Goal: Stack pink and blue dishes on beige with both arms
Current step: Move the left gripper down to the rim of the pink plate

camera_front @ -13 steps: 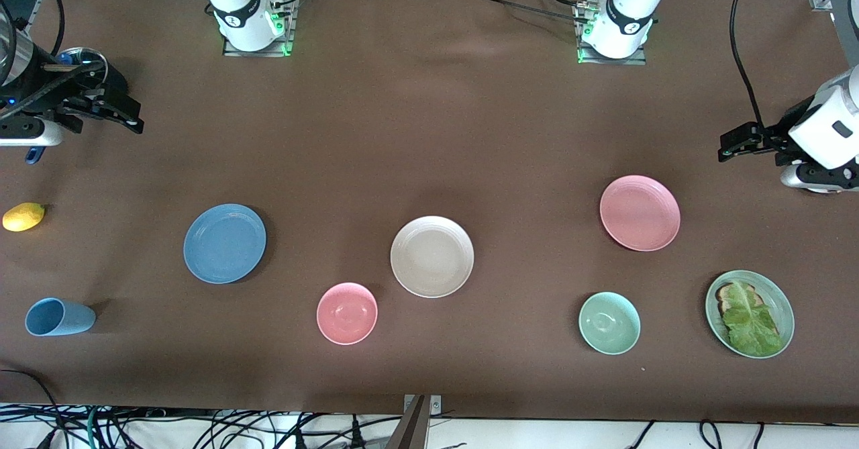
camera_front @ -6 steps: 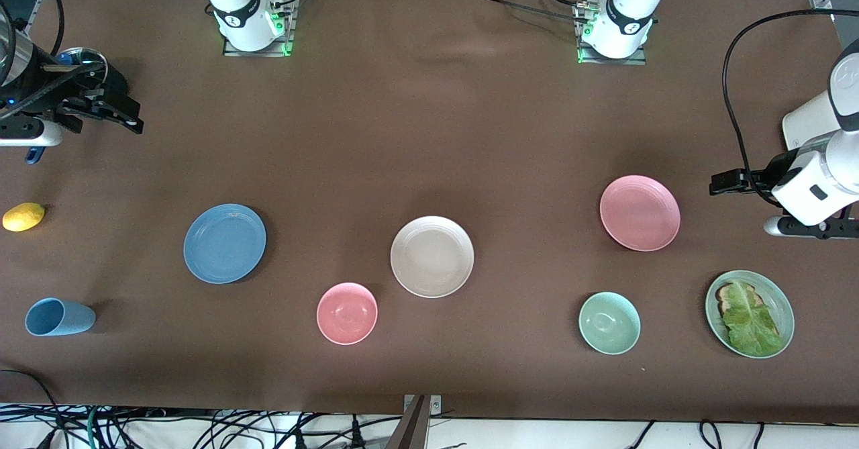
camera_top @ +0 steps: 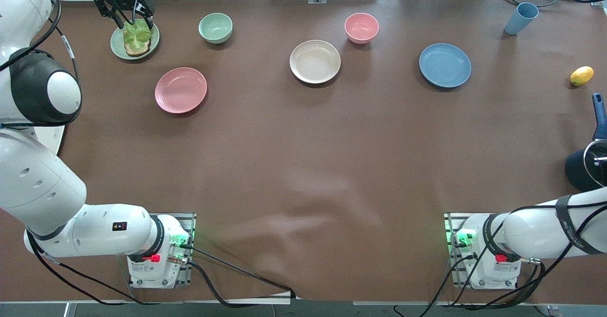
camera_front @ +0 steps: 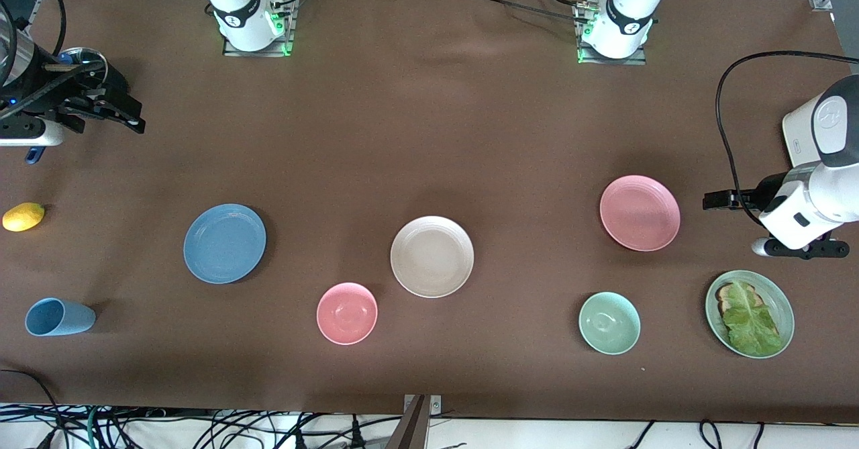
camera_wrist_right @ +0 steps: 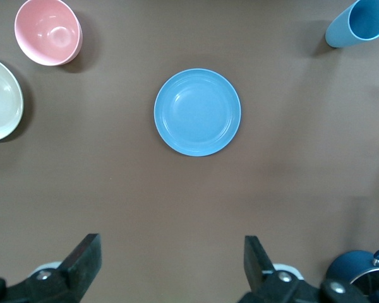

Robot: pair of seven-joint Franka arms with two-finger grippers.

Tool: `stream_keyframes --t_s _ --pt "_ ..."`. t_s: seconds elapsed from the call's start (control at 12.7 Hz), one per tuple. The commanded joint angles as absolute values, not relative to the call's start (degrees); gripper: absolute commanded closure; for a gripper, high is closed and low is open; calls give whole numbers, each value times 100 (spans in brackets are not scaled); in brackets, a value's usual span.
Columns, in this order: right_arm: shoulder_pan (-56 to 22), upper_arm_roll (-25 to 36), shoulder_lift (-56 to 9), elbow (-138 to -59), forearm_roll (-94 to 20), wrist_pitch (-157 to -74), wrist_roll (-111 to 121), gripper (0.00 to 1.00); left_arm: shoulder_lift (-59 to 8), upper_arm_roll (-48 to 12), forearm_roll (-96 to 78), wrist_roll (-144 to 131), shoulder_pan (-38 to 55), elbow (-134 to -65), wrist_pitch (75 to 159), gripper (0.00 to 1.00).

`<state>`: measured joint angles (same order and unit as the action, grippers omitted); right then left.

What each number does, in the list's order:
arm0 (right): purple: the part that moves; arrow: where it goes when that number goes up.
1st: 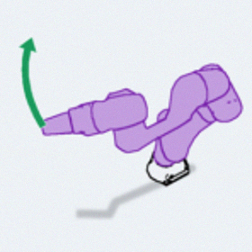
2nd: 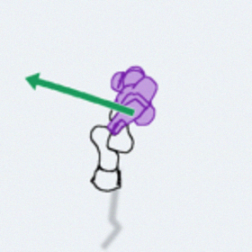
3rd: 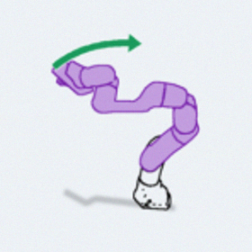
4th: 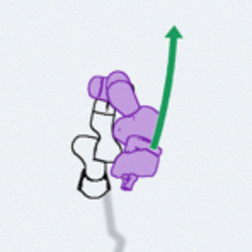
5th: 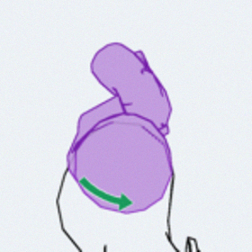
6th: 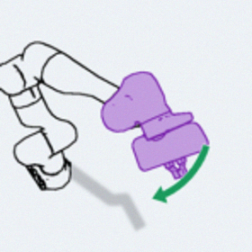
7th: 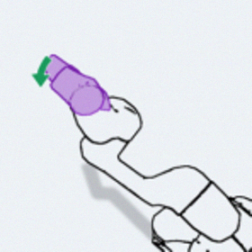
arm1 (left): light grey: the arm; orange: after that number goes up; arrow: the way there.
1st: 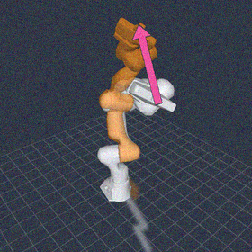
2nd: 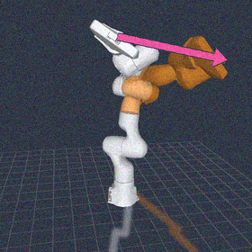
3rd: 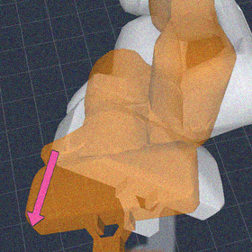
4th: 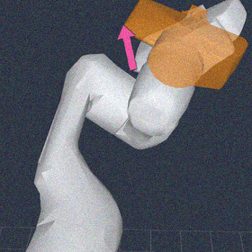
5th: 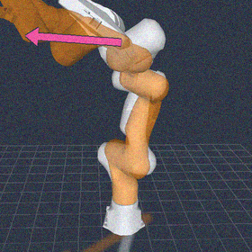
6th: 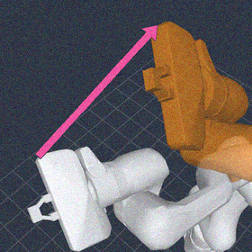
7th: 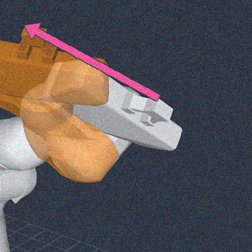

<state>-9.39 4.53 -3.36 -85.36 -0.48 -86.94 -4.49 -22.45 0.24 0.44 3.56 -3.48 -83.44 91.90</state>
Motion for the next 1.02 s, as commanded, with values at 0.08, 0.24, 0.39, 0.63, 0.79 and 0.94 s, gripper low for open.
stream_keyframes --t_s 0.08,0.24,0.39,0.63,0.79,0.94 --pt "-905 483 -352 -8438 -141 -8613 -387 0 -2408 26 17 369 -360 -8156 9097 0" --pt "-897 492 -360 -8438 -141 -8631 -387 0 -2513 26 17 378 -509 -8139 9105 0" --pt "-905 475 -352 -8438 -141 -8631 -413 0 -2619 26 9 369 -536 -8130 9132 0" --pt "-940 439 -343 -8438 -149 -8596 -466 0 -2751 18 131 395 -852 -8496 9603 0" --pt "-940 457 -343 -8438 -298 -8596 -466 0 -2733 9 132 387 -835 -9085 10420 0" --pt "-932 457 -343 -8438 -334 -8596 -466 0 -2663 -9 123 439 -879 -9683 11141 0"
